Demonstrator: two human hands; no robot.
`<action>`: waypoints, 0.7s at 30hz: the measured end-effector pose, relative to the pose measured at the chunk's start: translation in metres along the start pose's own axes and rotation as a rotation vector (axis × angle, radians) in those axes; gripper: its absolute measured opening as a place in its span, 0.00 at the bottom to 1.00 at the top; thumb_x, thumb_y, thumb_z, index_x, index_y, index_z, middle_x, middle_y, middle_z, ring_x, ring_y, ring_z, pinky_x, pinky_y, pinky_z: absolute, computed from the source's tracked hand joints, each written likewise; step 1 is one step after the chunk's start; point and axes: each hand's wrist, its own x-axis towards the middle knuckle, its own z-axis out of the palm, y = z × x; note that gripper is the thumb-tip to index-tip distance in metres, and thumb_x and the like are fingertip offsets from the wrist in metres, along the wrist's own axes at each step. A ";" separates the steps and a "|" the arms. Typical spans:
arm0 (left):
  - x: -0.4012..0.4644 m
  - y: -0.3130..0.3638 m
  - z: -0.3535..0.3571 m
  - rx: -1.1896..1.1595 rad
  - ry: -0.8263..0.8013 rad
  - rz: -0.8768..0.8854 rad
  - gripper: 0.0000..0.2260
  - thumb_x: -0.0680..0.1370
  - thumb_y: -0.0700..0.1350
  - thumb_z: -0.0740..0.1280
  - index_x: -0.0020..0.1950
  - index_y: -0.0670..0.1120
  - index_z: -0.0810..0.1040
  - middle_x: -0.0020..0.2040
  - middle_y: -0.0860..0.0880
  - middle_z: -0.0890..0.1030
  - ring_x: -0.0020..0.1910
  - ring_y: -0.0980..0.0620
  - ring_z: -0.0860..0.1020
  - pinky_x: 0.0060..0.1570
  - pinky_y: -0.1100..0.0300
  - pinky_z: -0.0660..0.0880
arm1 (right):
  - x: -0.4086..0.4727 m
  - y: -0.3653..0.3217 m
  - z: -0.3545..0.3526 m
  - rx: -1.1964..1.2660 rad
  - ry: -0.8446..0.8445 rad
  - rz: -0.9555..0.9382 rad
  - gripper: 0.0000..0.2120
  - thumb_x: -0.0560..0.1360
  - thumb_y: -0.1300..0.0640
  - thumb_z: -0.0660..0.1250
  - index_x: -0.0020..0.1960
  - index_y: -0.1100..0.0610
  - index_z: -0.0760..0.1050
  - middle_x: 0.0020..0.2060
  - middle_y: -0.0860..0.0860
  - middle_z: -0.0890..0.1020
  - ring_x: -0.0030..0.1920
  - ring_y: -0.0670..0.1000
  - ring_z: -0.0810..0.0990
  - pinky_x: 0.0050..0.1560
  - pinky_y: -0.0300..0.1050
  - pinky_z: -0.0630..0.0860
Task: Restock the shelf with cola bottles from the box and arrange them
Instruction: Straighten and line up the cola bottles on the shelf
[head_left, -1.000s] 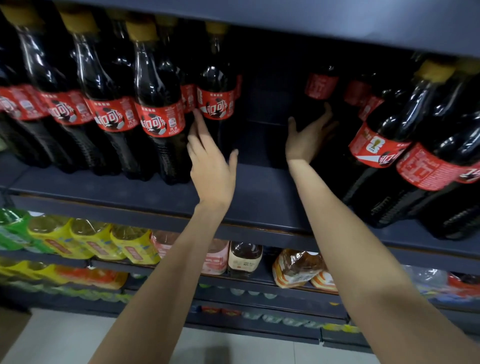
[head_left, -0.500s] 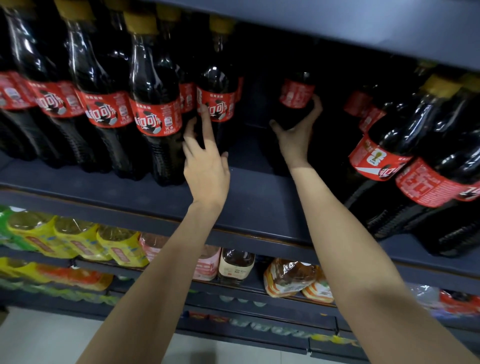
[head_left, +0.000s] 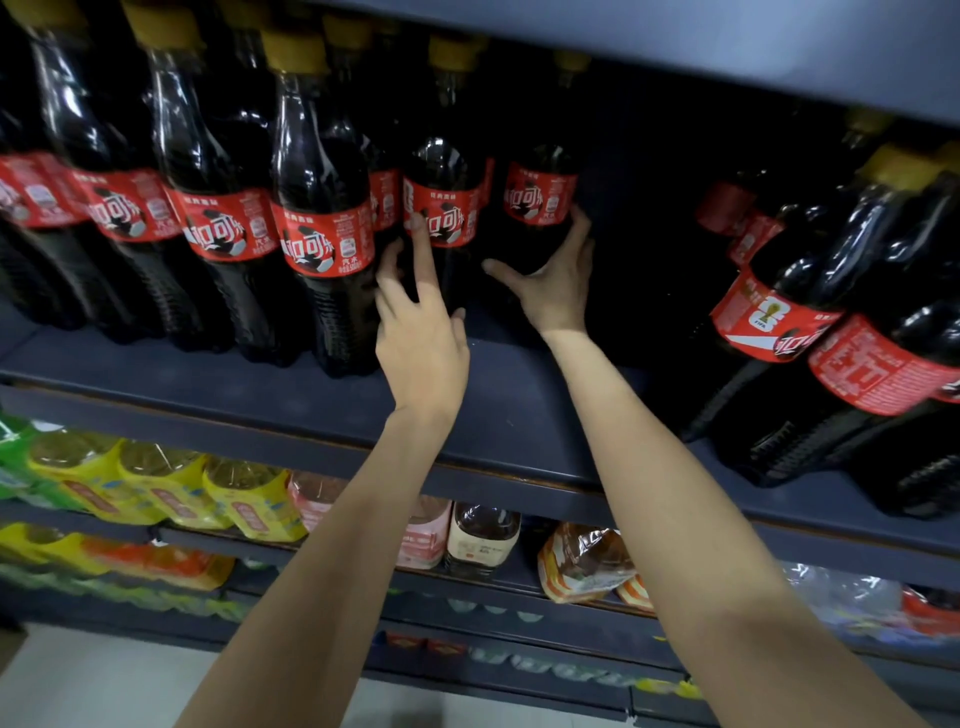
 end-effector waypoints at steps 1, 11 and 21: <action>0.000 0.000 0.000 -0.002 0.002 0.001 0.43 0.72 0.42 0.73 0.76 0.53 0.47 0.71 0.40 0.63 0.63 0.41 0.71 0.44 0.46 0.80 | 0.002 0.001 0.000 -0.002 0.031 -0.005 0.47 0.64 0.51 0.78 0.74 0.55 0.54 0.69 0.56 0.67 0.69 0.55 0.66 0.65 0.48 0.65; 0.001 0.000 0.000 -0.004 -0.013 0.026 0.43 0.71 0.39 0.72 0.74 0.57 0.46 0.70 0.37 0.63 0.61 0.39 0.71 0.43 0.46 0.80 | 0.038 -0.011 0.014 -0.073 0.054 0.060 0.40 0.70 0.60 0.74 0.75 0.56 0.55 0.71 0.57 0.64 0.69 0.55 0.67 0.67 0.50 0.65; -0.014 0.009 -0.014 -0.127 -0.132 0.059 0.41 0.73 0.39 0.66 0.78 0.50 0.43 0.76 0.40 0.53 0.70 0.41 0.62 0.45 0.60 0.75 | 0.037 -0.010 0.013 -0.125 -0.013 0.085 0.44 0.70 0.56 0.74 0.76 0.58 0.51 0.72 0.57 0.63 0.71 0.55 0.65 0.67 0.47 0.64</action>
